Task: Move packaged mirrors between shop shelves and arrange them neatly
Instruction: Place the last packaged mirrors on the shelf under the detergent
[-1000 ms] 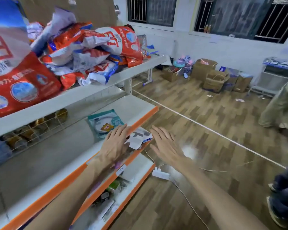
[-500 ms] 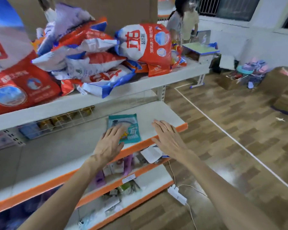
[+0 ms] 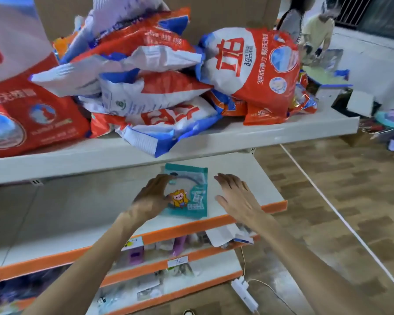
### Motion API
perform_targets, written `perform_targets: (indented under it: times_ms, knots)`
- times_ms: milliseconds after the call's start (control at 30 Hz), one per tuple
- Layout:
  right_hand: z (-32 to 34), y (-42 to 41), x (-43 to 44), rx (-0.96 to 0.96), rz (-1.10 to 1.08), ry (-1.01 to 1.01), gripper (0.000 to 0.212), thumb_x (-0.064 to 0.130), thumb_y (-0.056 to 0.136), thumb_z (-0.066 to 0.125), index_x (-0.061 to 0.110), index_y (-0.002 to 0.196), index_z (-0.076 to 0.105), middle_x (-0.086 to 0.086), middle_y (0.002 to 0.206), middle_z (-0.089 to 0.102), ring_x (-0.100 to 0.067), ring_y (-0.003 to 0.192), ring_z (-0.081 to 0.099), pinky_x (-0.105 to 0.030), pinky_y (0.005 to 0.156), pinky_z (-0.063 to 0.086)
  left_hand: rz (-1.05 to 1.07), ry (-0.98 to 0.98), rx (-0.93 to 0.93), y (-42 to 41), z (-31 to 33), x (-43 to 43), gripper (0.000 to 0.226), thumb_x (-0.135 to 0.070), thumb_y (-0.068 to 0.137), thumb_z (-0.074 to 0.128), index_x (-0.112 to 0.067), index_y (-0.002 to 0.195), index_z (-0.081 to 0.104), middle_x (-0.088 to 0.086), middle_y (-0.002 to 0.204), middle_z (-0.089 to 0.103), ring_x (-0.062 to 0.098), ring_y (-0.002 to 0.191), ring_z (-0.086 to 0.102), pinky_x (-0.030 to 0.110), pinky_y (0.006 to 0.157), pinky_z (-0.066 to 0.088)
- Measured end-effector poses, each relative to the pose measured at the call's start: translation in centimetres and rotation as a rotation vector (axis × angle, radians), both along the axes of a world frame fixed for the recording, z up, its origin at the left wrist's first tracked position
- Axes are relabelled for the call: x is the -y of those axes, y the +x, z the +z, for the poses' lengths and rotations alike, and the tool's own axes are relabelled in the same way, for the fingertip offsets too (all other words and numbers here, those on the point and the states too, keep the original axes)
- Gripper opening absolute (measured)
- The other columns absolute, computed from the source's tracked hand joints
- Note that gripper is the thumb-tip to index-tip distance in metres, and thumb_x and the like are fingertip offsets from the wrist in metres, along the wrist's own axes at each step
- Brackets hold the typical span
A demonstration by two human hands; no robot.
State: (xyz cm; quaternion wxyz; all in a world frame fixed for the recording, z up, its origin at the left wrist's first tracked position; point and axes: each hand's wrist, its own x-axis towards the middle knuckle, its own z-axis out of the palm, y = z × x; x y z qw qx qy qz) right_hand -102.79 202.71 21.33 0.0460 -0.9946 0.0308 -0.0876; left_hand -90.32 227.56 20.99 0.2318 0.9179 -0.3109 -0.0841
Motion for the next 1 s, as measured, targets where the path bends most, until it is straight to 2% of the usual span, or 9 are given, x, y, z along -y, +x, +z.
perform_targets:
  times_ms: [100,200,267,433,533,600,733,867,1000]
  knots:
    - [-0.1,1.2,1.7,0.007,-0.077,0.054,0.058,0.033,0.093,0.061,0.013,0.144,0.042,-0.007,0.146,0.046,-0.029,0.134,0.042,-0.042,0.105,0.039,0.16,0.095,-0.062,1.9,-0.9,1.4,0.051,-0.03,0.093,0.057,-0.019,0.139,0.039,0.006,0.133,0.047,0.026,0.118,0.05,0.042,0.089,0.047]
    - [-0.9,1.7,3.0,0.0,-0.107,0.074,0.057,0.033,0.093,0.06,0.012,0.143,0.043,-0.009,0.146,0.046,-0.03,0.134,0.043,-0.043,0.106,0.039,0.228,0.301,0.017,2.8,-2.5,2.4,0.051,-0.04,0.092,0.058,-0.011,0.131,0.043,0.009,0.117,0.053,0.028,0.104,0.056,0.038,0.073,0.045]
    - [-1.4,2.3,3.9,-0.007,-0.118,0.098,0.057,0.034,0.095,0.057,0.013,0.145,0.041,-0.007,0.149,0.044,-0.028,0.136,0.04,-0.042,0.108,0.037,0.218,0.367,0.028,3.4,-3.8,3.2,0.054,-0.045,0.091,0.057,-0.009,0.129,0.043,0.011,0.118,0.054,0.029,0.103,0.056,0.04,0.075,0.048]
    - [-2.8,3.4,4.4,-0.026,-0.138,0.162,0.056,0.034,0.097,0.053,0.014,0.147,0.037,-0.006,0.15,0.041,-0.027,0.137,0.037,-0.04,0.111,0.033,0.341,0.373,-0.11,4.4,-5.9,5.1,0.062,-0.051,0.089,0.059,-0.007,0.129,0.039,0.015,0.123,0.05,0.032,0.113,0.052,0.043,0.086,0.046]
    - [-4.1,3.5,4.0,-0.045,-0.122,0.16,0.056,0.029,0.095,0.055,0.009,0.146,0.039,-0.01,0.147,0.044,-0.029,0.134,0.039,-0.04,0.109,0.036,0.411,0.419,-0.053,4.4,-6.8,5.9,0.076,-0.063,0.082,0.062,-0.006,0.127,0.04,0.014,0.122,0.053,0.03,0.113,0.053,0.041,0.084,0.048]
    - [-5.0,3.4,4.1,-0.066,-0.103,0.134,0.056,0.027,0.094,0.056,0.008,0.145,0.04,-0.011,0.145,0.046,-0.03,0.132,0.042,-0.041,0.107,0.038,0.487,0.366,-0.088,4.6,-7.4,6.5,0.088,-0.069,0.073,0.068,-0.003,0.125,0.041,0.016,0.121,0.053,0.032,0.114,0.052,0.043,0.085,0.048]
    - [-6.2,3.0,4.5,-0.082,-0.117,0.125,0.056,0.024,0.093,0.057,0.006,0.144,0.041,-0.012,0.143,0.048,-0.031,0.131,0.043,-0.041,0.105,0.04,0.573,0.261,-0.238,4.9,-8.2,7.0,0.1,-0.062,0.065,0.079,0.004,0.127,0.035,0.022,0.129,0.041,0.038,0.119,0.046,0.044,0.095,0.043]
    - [-6.0,2.9,4.7,-0.067,-0.125,0.112,0.055,0.023,0.093,0.056,0.006,0.143,0.041,-0.012,0.142,0.048,-0.03,0.13,0.043,-0.04,0.105,0.04,0.599,0.22,-0.325,5.1,-8.5,7.3,0.096,-0.048,0.07,0.083,0.006,0.129,0.03,0.026,0.135,0.034,0.043,0.12,0.048,0.046,0.098,0.047]
    - [-6.0,3.1,4.2,-0.069,-0.116,0.094,0.052,0.022,0.093,0.054,0.007,0.141,0.043,-0.012,0.141,0.049,-0.03,0.129,0.043,-0.04,0.104,0.042,0.659,0.228,-0.338,4.6,-8.6,8.4,0.106,-0.065,0.066,0.076,0.004,0.134,0.031,0.022,0.134,0.04,0.04,0.124,0.043,0.048,0.098,0.042]
